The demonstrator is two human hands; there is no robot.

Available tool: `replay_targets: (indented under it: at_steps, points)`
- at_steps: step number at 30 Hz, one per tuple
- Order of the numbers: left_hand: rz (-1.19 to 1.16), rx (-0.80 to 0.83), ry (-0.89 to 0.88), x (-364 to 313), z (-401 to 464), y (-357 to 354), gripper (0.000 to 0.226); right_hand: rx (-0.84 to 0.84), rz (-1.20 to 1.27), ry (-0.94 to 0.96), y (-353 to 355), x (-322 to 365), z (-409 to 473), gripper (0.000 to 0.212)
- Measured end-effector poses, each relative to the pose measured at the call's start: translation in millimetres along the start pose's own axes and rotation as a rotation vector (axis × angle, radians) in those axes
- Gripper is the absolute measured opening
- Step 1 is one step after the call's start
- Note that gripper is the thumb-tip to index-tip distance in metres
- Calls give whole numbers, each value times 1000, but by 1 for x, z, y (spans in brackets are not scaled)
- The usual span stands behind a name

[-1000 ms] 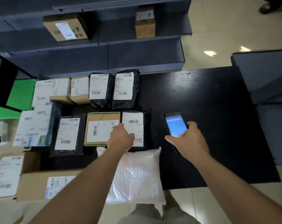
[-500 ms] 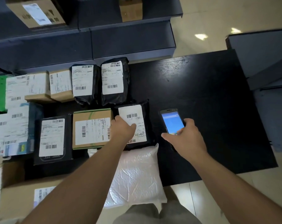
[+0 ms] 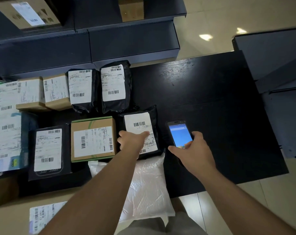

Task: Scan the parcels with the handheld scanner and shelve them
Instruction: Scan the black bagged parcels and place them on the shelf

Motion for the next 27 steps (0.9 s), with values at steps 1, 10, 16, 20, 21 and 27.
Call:
replay_targets:
  at_steps: [1, 10, 16, 20, 21, 27]
  points:
    - [-26, 10, -1, -1, -2, 2, 97, -3, 0, 0, 2, 0, -1, 97]
    - [-233, 169, -39, 1, -22, 17, 60, -21, 23, 39, 21, 7, -16, 96]
    - [-384, 216, -115, 0, -40, 26, 98, -61, 60, 106, 49, 16, -35, 88]
    - [-475, 261, -177, -8, -66, 41, 92, -72, 87, 170, 72, 21, -47, 86]
    - [-496, 268, -184, -10, -75, 47, 87, -70, 93, 194, 78, 23, -50, 84]
    - [-577, 233, -273, -20, -137, 79, 55, -37, 121, 324, 122, 28, -69, 79]
Point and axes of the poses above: each hand's wrist, its own z-axis towards the middle knuckle, its own y-axis out of the back of the hand, x = y × z, the point moved 6 cm from there along z, towards the middle knuckle, and after that the axes turned 10 degrees about -x, right-handed, at the moved point
